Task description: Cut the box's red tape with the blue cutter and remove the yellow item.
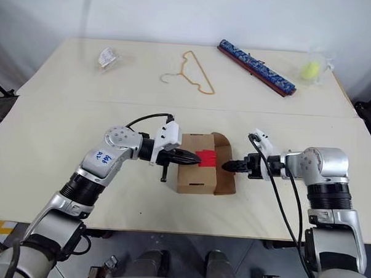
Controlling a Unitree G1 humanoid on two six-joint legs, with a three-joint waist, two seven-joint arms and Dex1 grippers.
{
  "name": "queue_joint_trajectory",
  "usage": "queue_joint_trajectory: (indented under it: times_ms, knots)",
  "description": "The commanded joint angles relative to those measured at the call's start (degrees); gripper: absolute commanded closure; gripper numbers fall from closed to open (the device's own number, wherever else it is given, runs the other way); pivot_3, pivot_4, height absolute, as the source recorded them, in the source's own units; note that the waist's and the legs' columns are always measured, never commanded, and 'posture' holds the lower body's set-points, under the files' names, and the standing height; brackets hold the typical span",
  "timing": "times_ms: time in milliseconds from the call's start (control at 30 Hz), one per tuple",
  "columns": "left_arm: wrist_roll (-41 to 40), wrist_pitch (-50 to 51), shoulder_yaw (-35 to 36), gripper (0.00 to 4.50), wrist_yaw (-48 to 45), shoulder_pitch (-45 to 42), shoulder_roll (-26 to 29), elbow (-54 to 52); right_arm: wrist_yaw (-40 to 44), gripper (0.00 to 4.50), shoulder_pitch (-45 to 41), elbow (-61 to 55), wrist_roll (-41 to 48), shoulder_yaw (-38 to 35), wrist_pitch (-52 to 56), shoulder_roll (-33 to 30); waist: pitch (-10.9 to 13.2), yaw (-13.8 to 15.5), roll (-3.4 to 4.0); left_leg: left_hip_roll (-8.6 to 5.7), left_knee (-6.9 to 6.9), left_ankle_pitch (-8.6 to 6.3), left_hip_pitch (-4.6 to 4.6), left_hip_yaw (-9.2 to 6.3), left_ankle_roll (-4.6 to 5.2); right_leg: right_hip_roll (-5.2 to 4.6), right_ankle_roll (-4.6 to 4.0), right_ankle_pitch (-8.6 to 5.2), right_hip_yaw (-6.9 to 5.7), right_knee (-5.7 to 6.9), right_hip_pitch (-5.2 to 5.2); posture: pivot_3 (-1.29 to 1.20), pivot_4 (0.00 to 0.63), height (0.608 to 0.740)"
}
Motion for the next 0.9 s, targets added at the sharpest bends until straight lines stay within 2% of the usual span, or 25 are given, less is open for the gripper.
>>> queue_joint_trajectory:
  times_ms: [33, 300, 467, 500, 767, 900]
  knots:
    - [1.5, 0.8, -0.6, 4.50, 0.1, 1.3, 0.6, -0.1, 1.3, 2.75, -0.6, 0.0, 0.2, 2.9, 0.2, 2.1, 0.0, -0.1, 0.00, 0.01, 0.00, 0.00, 0.02, 0.00, 0.00, 0.01, 0.00, 0.00, 0.00, 0.01, 0.00, 0.00, 0.150, 0.740]
    - [1.5, 1.1, -0.5, 4.50, 0.3, 1.5, 0.6, -0.4, 3.9, 2.75, -0.3, -0.5, -0.3, 6.0, 0.2, 2.9, 0.0, 0.0, 0.00, 0.05, -0.05, -0.02, 0.05, -0.04, -0.05, 0.01, 0.00, 0.00, 0.01, 0.05, -0.01, 0.00, 0.150, 0.740]
    - [1.5, 1.2, -0.4, 4.50, 0.5, 1.6, 0.4, -0.5, 3.9, 4.39, -0.4, 0.3, -1.6, 6.5, -0.4, 2.8, 0.0, 0.1, 0.00, 0.06, -0.07, -0.05, 0.04, -0.06, -0.09, 0.02, 0.00, 0.00, 0.01, 0.04, -0.04, 0.00, 0.150, 0.740]
    - [1.5, 1.1, -0.4, 4.50, 0.6, 1.6, 0.4, -0.5, 3.7, 4.47, -0.5, 0.5, -1.8, 6.2, -0.4, 2.7, 0.0, 0.1, 0.00, 0.06, -0.07, -0.05, 0.04, -0.06, -0.09, 0.02, 0.00, 0.00, 0.01, 0.04, -0.04, 0.00, 0.150, 0.740]
    - [1.2, 0.1, 0.1, 4.50, 1.9, 2.1, -1.1, -0.3, 2.9, 4.47, 0.9, -3.8, -1.8, 3.9, 1.1, -1.0, 0.0, 0.3, 0.00, 0.05, -0.07, -0.06, 0.01, -0.07, -0.10, 0.00, 0.00, 0.00, 0.01, 0.00, -0.04, 0.00, 0.150, 0.740]
    - [1.1, -3.4, 0.5, 4.50, 4.3, 1.7, -5.7, 2.8, 0.9, 4.47, -1.7, -12.0, -0.1, 0.2, 7.4, -7.8, 0.1, 2.0, 0.11, -0.10, 0.00, -0.03, -0.24, -0.10, -0.13, -0.15, 0.03, 0.01, 0.00, 0.01, -0.25, 0.00, 0.150, 0.740]
